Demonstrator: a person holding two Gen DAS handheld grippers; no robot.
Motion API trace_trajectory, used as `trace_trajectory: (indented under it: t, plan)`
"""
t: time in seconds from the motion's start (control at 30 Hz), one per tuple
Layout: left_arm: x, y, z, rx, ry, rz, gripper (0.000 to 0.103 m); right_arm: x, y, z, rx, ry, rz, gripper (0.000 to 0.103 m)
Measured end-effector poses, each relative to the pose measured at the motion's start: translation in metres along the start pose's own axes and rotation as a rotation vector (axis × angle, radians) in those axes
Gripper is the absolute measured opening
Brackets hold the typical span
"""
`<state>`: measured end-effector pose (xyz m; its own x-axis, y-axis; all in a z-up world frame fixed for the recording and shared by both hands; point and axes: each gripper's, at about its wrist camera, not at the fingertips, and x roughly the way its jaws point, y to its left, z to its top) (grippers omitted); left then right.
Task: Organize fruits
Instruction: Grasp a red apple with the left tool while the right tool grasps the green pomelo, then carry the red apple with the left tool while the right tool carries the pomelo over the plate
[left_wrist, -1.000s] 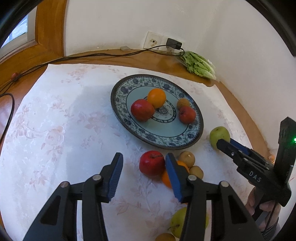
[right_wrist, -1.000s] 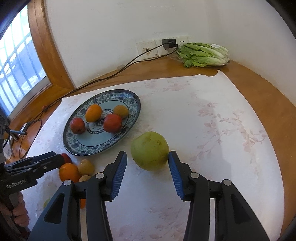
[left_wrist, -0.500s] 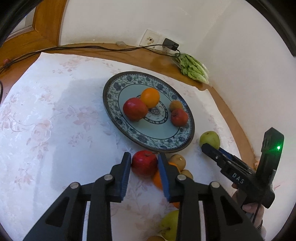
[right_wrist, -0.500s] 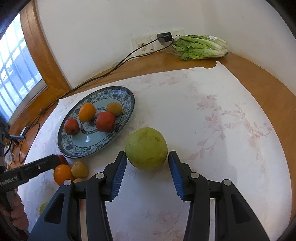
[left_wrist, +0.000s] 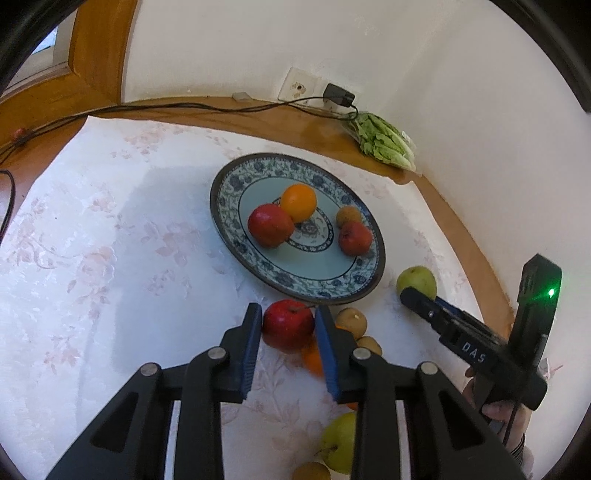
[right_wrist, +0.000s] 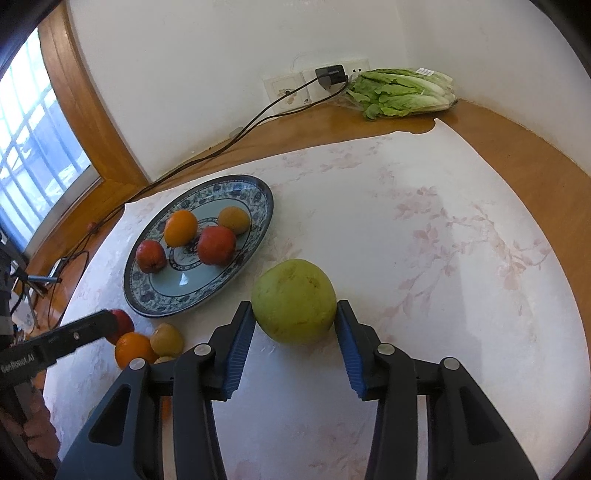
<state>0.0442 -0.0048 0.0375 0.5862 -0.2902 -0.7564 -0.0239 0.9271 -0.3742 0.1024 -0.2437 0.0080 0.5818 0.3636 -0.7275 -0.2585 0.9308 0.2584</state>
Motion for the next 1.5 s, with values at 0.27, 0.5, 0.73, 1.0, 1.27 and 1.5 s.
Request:
trace_trajectory:
  t: [0.27, 0.5, 0.73, 1.0, 1.27, 1.5]
  plan:
    - [-0.012, -0.006, 0.009, 0.032, -0.048, 0.032, 0.031, -0.015, 0.008, 0.001, -0.016, -0.019, 0.026, 0.045]
    - [-0.005, -0.013, 0.024, 0.078, -0.065, 0.07, 0.031, -0.026, 0.019, 0.003, -0.034, -0.022, 0.047, 0.045]
    - [0.013, -0.014, 0.032, 0.107, -0.054, 0.104, 0.031, -0.031, 0.031, 0.006, -0.071, -0.022, 0.05, 0.045]
    - [0.028, -0.009, 0.037, 0.112, -0.053, 0.12, 0.031, -0.026, 0.039, 0.01, -0.092, -0.009, 0.044, 0.045]
    - [0.036, -0.009, 0.039, 0.136, -0.076, 0.14, 0.031, -0.016, 0.049, 0.011, -0.107, 0.009, 0.057, 0.045]
    - [0.041, -0.004, 0.042, 0.111, -0.073, 0.128, 0.032, -0.01, 0.061, 0.013, -0.129, 0.007, 0.074, 0.045]
